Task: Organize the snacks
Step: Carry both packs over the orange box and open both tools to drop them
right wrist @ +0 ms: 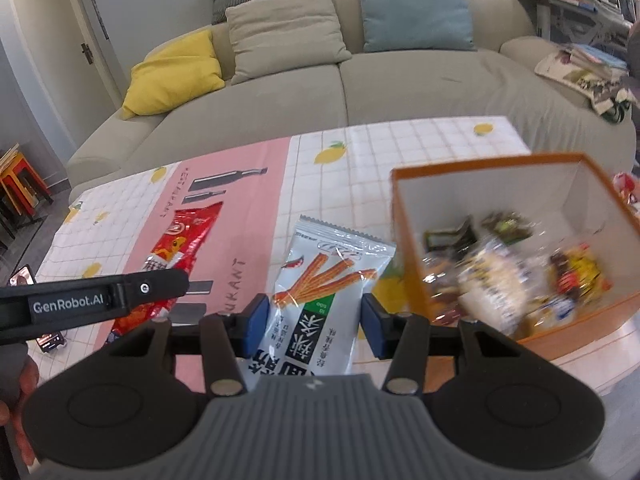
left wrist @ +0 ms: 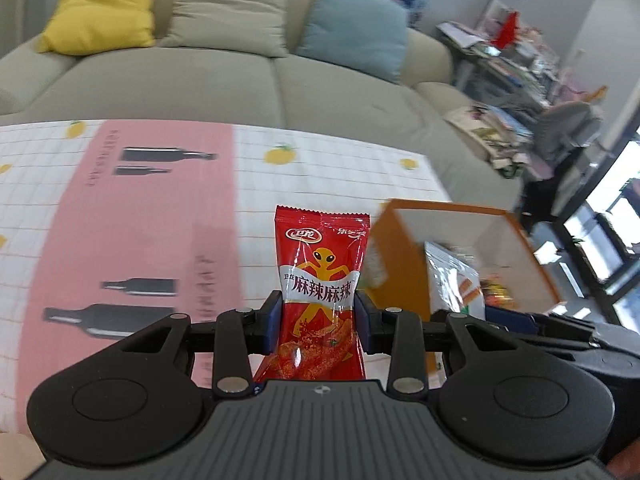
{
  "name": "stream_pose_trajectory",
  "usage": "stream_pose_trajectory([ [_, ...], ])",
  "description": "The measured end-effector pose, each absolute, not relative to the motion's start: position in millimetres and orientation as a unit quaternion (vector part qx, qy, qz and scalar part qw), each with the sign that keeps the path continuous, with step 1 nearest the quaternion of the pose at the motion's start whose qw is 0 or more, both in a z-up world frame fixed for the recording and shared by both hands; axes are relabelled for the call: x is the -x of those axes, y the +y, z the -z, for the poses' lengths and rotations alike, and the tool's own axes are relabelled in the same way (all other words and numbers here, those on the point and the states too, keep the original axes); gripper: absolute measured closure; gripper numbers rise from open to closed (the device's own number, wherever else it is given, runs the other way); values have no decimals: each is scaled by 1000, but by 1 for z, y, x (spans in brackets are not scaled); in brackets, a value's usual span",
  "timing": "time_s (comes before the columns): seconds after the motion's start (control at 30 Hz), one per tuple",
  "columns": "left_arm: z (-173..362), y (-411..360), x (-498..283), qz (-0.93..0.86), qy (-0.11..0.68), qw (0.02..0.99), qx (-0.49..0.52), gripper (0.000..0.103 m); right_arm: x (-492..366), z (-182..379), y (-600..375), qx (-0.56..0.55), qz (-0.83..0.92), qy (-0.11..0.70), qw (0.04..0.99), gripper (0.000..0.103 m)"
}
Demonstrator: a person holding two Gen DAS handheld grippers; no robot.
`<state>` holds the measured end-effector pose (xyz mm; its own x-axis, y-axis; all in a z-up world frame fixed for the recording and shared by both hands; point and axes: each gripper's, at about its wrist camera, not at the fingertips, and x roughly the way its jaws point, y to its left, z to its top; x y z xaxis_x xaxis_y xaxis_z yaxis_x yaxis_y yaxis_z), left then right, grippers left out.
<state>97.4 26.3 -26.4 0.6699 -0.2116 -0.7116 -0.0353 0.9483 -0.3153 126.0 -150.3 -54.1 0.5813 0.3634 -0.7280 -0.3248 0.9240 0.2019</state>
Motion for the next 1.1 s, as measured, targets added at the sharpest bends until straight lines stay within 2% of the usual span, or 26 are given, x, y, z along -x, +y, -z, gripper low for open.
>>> stream_pose_trajectory([
  [0.5, 5, -91, -162, 169, 413, 886, 121, 62, -160, -5, -258, 61, -173, 404, 896, 55],
  [0.77, 20, -153, -200, 215, 444, 865, 90, 62, -202, 9, -305, 106, -143, 409, 895, 55],
  [1.1, 61, -199, -242, 219, 489, 842, 64, 62, -255, 54, -340, 168, -115, 424, 883, 55],
])
